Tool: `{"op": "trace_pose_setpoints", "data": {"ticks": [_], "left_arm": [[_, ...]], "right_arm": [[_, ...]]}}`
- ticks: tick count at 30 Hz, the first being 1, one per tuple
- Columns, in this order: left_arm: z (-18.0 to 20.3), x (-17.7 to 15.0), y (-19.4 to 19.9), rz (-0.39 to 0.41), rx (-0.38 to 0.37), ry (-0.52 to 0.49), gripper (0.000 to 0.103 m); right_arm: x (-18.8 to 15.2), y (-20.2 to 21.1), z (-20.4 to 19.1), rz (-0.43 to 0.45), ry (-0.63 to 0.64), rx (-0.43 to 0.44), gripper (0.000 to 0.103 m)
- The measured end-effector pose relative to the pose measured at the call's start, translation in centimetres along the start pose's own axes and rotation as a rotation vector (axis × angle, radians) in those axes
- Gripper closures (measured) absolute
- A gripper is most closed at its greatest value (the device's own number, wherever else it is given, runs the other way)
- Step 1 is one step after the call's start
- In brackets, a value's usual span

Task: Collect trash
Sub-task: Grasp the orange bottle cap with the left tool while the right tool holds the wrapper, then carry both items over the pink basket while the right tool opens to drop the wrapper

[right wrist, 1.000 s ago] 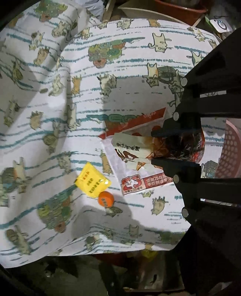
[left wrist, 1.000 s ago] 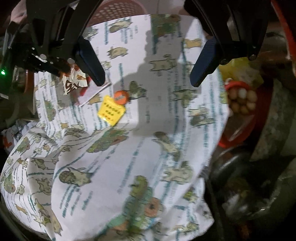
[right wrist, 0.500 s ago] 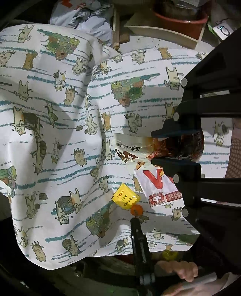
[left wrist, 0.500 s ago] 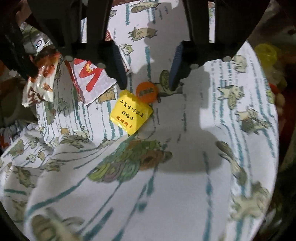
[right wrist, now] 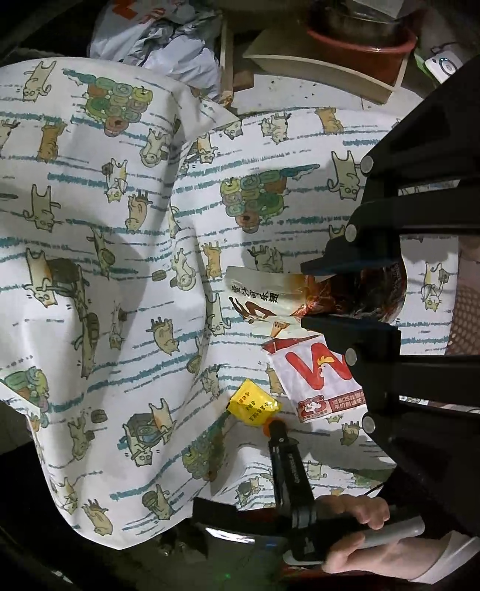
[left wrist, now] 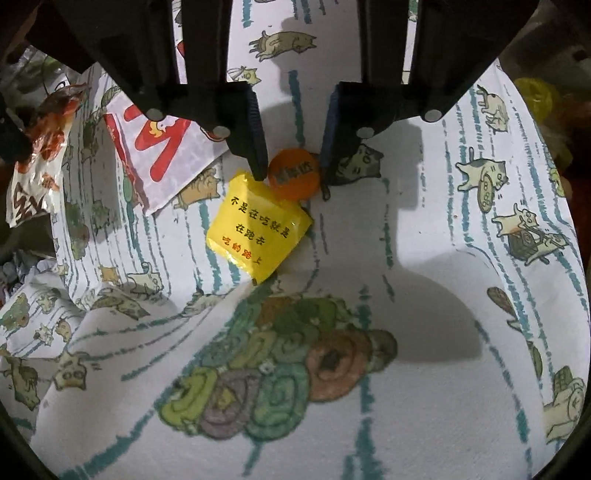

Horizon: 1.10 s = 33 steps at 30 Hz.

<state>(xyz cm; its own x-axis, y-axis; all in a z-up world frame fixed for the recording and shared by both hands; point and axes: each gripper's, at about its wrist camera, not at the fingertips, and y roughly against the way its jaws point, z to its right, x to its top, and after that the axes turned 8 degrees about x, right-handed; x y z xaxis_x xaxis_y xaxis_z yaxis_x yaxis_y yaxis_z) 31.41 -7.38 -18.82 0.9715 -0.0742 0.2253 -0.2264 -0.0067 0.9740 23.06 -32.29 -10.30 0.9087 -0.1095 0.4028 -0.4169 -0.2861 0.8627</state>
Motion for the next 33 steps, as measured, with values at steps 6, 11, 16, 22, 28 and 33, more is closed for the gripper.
{"op": "trace_pose_setpoints", "data": {"ticks": [6, 11, 16, 22, 28, 33], "left_arm": [[0.3, -0.5, 2.2, 0.037, -0.029, -0.008, 0.075], [-0.1, -1.3, 5.7, 0.106, -0.001, -0.018, 0.075], [-0.8, -2.2, 9.8, 0.199, 0.026, -0.049, 0.075], [-2.5, -5.1, 15.4, 0.321, 0.032, -0.036, 0.075], [-4.4, -10.2, 19.7, 0.413, -0.012, 0.034, 0.075], [-4.2, -14.0, 17.7, 0.358, 0.037, 0.013, 0.075]], "right_arm": [[-0.1, 0.3, 0.2, 0.011, -0.015, -0.017, 0.080], [-0.4, 0.4, 0.0, 0.018, -0.014, -0.023, 0.080], [-1.0, 0.8, -0.9, 0.035, -0.011, -0.039, 0.080], [-3.0, 3.2, -3.6, 0.102, 0.047, -0.041, 0.080], [-5.6, 7.6, -5.9, 0.229, 0.040, 0.013, 0.080], [-10.2, 9.0, -7.4, 0.216, 0.022, 0.068, 0.080]]}}
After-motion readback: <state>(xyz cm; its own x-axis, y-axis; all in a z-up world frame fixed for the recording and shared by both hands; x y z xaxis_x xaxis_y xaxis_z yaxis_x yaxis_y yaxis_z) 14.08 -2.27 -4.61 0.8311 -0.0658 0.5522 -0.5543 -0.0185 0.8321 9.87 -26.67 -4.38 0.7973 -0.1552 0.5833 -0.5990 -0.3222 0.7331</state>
